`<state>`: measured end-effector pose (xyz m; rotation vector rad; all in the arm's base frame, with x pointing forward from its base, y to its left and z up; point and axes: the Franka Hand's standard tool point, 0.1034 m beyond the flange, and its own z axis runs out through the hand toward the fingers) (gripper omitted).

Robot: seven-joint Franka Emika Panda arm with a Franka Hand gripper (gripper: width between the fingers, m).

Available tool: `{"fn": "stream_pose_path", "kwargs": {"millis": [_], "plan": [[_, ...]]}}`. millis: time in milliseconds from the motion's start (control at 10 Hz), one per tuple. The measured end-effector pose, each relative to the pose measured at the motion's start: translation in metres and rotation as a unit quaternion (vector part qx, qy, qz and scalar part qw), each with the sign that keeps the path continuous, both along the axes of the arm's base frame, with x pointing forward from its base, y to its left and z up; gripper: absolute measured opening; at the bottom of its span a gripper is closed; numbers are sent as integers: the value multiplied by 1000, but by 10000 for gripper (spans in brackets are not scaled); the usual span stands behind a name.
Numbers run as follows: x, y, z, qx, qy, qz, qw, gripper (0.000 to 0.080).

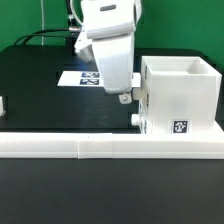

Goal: Assemble drawer

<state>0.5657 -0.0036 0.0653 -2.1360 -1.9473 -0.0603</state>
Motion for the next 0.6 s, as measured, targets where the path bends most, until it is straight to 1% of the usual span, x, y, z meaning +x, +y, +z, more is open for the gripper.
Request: {"fn": "stream_pose_path", "kwargs": {"millis": [100, 200, 300, 400, 500, 600], "plan": [[-5, -19, 1, 3, 10, 8, 1000, 649], [-6, -33, 7, 3, 15, 11, 1000, 649], [-3, -41, 15, -6, 7, 6, 1000, 649], [2, -43, 28, -17, -14, -8, 1000, 649], [4, -41, 37, -33, -62, -41, 997, 649], [-4, -34, 35, -40, -87, -64, 993, 649]]}}
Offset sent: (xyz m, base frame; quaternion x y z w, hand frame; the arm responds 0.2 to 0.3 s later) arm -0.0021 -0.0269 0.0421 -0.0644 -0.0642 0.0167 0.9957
